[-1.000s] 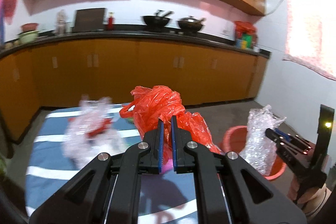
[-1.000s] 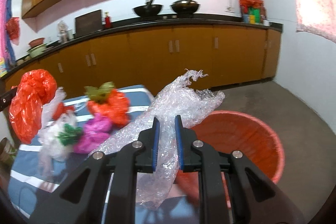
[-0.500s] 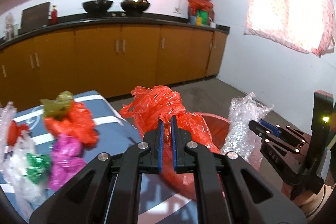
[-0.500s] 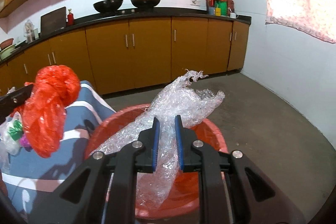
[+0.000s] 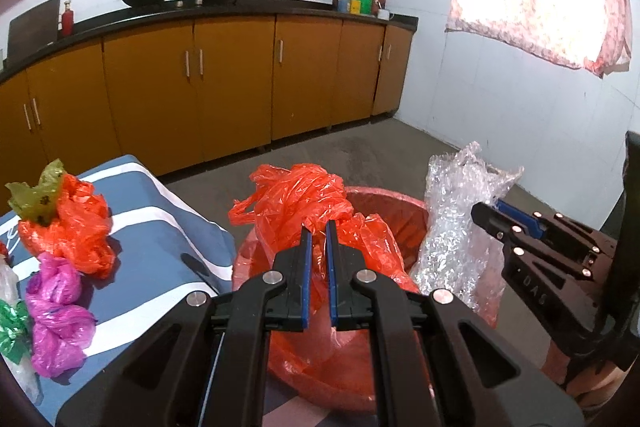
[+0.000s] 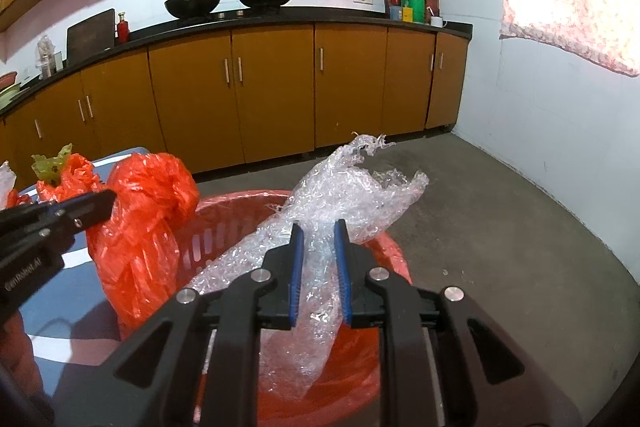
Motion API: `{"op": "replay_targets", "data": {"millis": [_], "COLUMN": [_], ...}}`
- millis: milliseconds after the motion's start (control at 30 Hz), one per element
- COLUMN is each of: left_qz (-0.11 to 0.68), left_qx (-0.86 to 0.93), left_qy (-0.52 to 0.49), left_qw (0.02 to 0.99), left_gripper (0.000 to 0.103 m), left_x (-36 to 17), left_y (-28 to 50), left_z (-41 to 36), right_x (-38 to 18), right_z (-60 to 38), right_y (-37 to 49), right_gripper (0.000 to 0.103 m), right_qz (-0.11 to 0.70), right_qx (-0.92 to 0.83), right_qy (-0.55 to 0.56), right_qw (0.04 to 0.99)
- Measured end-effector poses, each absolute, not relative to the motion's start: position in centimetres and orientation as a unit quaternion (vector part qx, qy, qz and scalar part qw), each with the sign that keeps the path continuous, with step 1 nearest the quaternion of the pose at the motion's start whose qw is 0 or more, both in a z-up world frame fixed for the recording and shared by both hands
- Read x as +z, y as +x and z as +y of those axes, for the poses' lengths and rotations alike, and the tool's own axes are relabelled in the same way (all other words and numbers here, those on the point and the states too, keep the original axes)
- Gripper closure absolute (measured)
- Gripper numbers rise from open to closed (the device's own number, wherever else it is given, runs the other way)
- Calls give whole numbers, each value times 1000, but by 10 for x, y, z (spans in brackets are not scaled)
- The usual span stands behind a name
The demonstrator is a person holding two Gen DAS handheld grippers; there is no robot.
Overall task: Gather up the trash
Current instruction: 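Open both tools to drop the bags into the orange basket, then grasp the pink bag with the right tool while the left tool grasps a bubble-wrap bag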
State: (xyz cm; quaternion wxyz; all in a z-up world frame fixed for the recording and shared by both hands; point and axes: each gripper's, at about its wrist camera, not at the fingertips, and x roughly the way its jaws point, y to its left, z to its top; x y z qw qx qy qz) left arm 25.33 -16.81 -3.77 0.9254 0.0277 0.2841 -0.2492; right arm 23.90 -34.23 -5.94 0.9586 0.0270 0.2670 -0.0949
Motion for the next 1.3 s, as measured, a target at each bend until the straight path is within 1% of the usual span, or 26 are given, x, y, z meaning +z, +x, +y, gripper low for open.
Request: {"op": "replay_targets", "data": {"millis": [100, 200, 233, 333, 500, 700, 900, 1033, 1200, 1300], "left_qz": [289, 294, 295, 294, 281, 248, 218, 214, 217, 226], "left_qx": [-250, -254, -255, -254, -240, -182, -95, -41, 28, 65], "left_qy": [31, 31, 31, 31, 24, 15, 11, 10, 17, -5], "left_qw": [923, 921, 920, 921, 929, 951, 971, 976, 976, 972], "left_gripper": [96, 92, 88, 68, 68, 66, 64, 60, 57, 55], "left_x": [-41, -42, -42, -40, -30, -11, 11, 18, 12, 4], "left_y": [255, 256, 255, 253, 244, 227, 199, 181, 165, 161], "left_z": [-171, -173, -173, -172, -156, -101, -17, 39, 96, 131], "right_x": [-61, -58, -59, -57, -52, -41, -27, -24, -31, -42], "right_z": [-345, -344, -343, -343, -340, -313, -252, -204, -138, -103], "right_y": [240, 240, 239, 237, 233, 232, 236, 241, 254, 264], "right_gripper": [82, 71, 67, 65, 64, 61, 58, 57, 57, 55], "right_qz": [267, 265, 264, 262, 257, 249, 239, 244, 262, 283], "right_qx": [-90, -84, -82, -80, -78, -50, 16, 66, 123, 150], "right_qy": [32, 31, 32, 34, 39, 33, 26, 30, 29, 36], "right_qw": [959, 960, 960, 961, 962, 967, 970, 967, 957, 947]}}
